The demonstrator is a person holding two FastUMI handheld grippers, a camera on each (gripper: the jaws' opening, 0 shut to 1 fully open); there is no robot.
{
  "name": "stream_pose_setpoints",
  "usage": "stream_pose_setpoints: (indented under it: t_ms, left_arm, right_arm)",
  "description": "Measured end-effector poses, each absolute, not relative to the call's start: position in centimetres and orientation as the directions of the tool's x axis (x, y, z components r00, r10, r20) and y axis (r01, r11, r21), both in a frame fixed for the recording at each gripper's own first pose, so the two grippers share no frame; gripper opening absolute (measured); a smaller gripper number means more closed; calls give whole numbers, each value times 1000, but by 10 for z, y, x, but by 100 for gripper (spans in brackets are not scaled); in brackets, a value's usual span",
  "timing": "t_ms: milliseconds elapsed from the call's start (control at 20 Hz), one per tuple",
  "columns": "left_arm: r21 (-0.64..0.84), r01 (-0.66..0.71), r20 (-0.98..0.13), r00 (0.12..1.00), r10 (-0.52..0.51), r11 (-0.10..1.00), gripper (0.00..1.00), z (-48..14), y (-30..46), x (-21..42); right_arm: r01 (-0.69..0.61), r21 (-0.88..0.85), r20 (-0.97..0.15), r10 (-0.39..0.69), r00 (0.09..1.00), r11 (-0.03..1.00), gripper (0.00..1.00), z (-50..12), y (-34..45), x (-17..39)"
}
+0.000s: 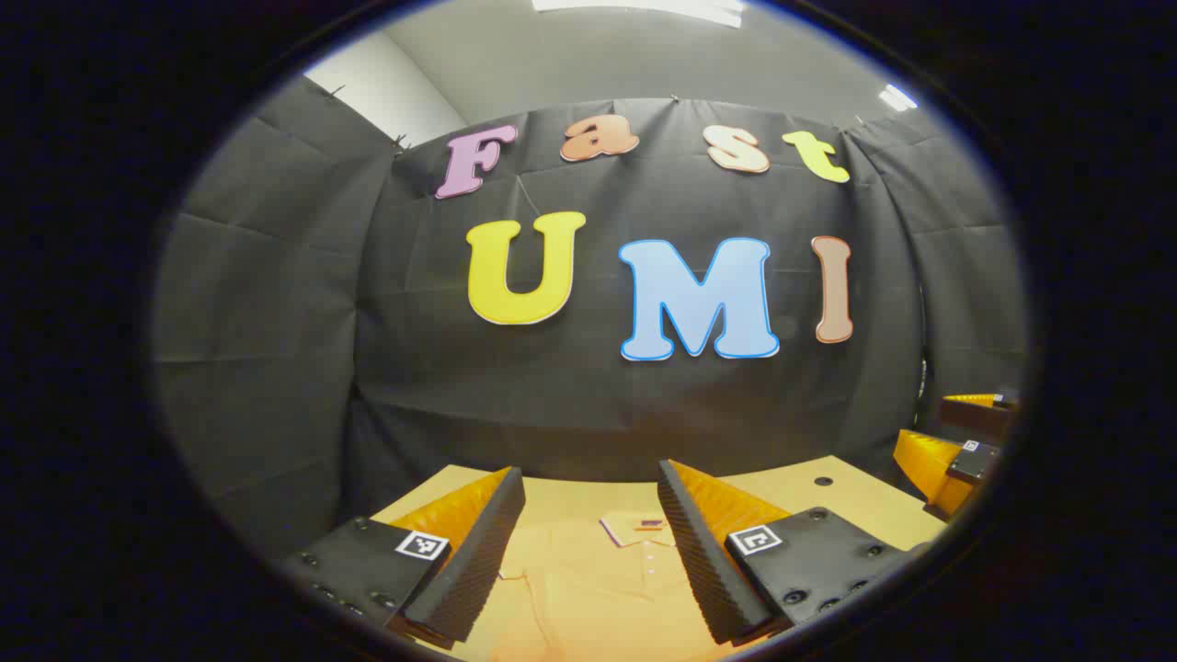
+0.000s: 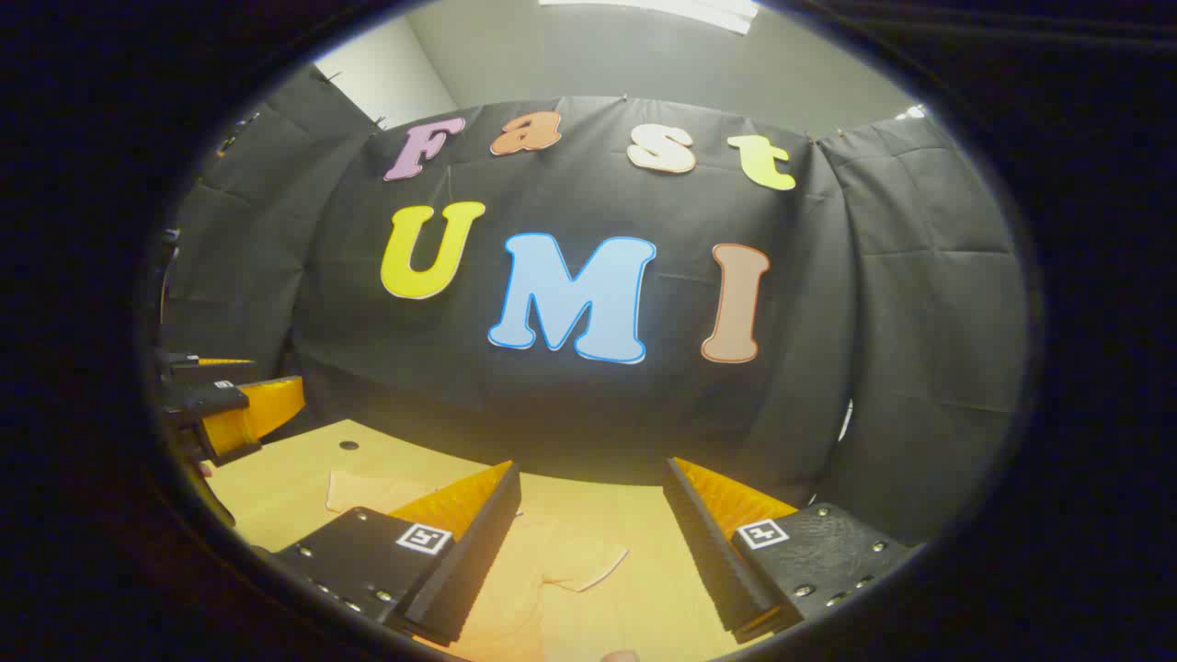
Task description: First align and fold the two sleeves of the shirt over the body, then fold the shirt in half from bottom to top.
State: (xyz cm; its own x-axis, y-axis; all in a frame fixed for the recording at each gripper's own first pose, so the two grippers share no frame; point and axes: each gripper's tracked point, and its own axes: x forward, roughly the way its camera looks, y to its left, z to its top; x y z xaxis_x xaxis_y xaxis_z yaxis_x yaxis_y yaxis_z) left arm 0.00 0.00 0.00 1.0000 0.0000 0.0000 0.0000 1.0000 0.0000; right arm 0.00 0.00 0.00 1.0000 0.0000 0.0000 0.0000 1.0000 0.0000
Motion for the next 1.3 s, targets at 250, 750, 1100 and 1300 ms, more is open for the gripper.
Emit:
stream_pose_setpoints:
  t_ms: [250,750,1100,1300]
  left_arm:
    - [27,18,-36,999,-17,999,95,-7,11,11]
    - [29,28,-42,999,-27,999,95,-14,17,19]
    - [8,25,-33,999,-25,1000,95,-16,22,27]
    - [0,16,-39,999,-16,1000,95,-20,27,31]
  right_arm:
    - [9,21,-57,-8,998,1000,97,-17,7,7]
    - [36,54,-94,-31,995,998,97,-31,4,11]
    - [36,55,-106,-30,994,998,97,-34,5,25]
    - [38,48,-132,-32,991,998,97,-44,1,38]
